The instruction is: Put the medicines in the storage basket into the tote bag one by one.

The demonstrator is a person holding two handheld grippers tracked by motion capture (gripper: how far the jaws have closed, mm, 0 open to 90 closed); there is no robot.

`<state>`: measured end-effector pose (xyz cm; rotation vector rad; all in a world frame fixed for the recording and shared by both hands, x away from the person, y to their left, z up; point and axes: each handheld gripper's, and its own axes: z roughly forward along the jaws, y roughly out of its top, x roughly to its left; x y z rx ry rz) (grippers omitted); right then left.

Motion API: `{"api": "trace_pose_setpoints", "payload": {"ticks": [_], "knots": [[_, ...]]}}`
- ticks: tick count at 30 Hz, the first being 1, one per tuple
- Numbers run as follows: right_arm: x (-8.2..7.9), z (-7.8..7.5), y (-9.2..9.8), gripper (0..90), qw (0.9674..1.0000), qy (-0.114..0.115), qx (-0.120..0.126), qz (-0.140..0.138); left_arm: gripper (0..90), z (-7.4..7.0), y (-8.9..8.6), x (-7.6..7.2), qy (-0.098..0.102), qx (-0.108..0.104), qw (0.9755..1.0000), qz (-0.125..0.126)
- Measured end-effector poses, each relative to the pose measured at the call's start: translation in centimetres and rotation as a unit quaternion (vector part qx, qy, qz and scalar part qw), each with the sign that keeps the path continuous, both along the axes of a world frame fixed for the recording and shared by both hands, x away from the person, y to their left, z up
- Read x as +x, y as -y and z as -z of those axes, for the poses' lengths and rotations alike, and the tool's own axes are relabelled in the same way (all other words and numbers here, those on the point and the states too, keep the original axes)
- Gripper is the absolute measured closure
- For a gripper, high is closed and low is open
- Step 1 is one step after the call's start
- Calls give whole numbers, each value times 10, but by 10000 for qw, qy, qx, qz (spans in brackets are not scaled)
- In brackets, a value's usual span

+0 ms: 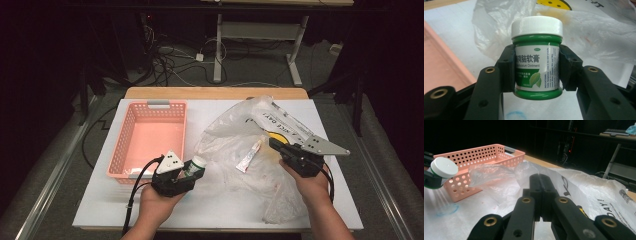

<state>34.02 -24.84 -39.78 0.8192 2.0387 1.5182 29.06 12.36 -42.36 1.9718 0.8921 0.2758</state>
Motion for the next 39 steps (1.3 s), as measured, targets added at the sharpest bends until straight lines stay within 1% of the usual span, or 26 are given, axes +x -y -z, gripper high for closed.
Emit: {"api": "trace_pose_setpoints", "payload": {"ticks": [4, 7, 12, 16, 19, 26, 29, 32, 34, 36, 39], "knots": [[0, 0, 0, 900, 10000, 5, -9, 2, 534, 4, 7, -1, -8, 45, 9999, 91], [0, 0, 0, 900, 10000, 3, -16, -4, 534, 9, 11, -1, -87, 61, 9998, 174], [0, 0, -1, 900, 10000, 2, -21, -5, 535, 16, 18, -1, -181, 74, 9995, 229], [0, 1, -1, 900, 10000, 2, -30, -11, 535, 20, 23, -1, -194, 137, 9993, 275], [0, 1, -2, 900, 10000, 6, -37, -13, 534, 22, 25, -2, -190, 136, 9993, 285], [-1, 0, -2, 900, 10000, 23, -43, -31, 534, 22, 28, -2, -180, 114, 9993, 310], [-1, 0, -3, 900, 10000, 27, -44, -20, 534, 20, 29, -1, -180, 74, 9993, 320], [0, -1, -3, 900, 10000, 43, -34, -15, 534, 17, 34, 0, -184, 18, 9993, 338], [0, -3, -3, 900, 10000, 60, -13, -25, 534, 15, 40, 1, -137, 92, 9992, 373], [1, -4, -4, 900, 10000, 70, -2, -14, 534, 13, 46, 3, -148, 76, 9991, 391], [1, -4, -5, 900, 10000, 70, 5, -35, 534, 13, 55, 5, -133, 124, 9989, 434]]}}
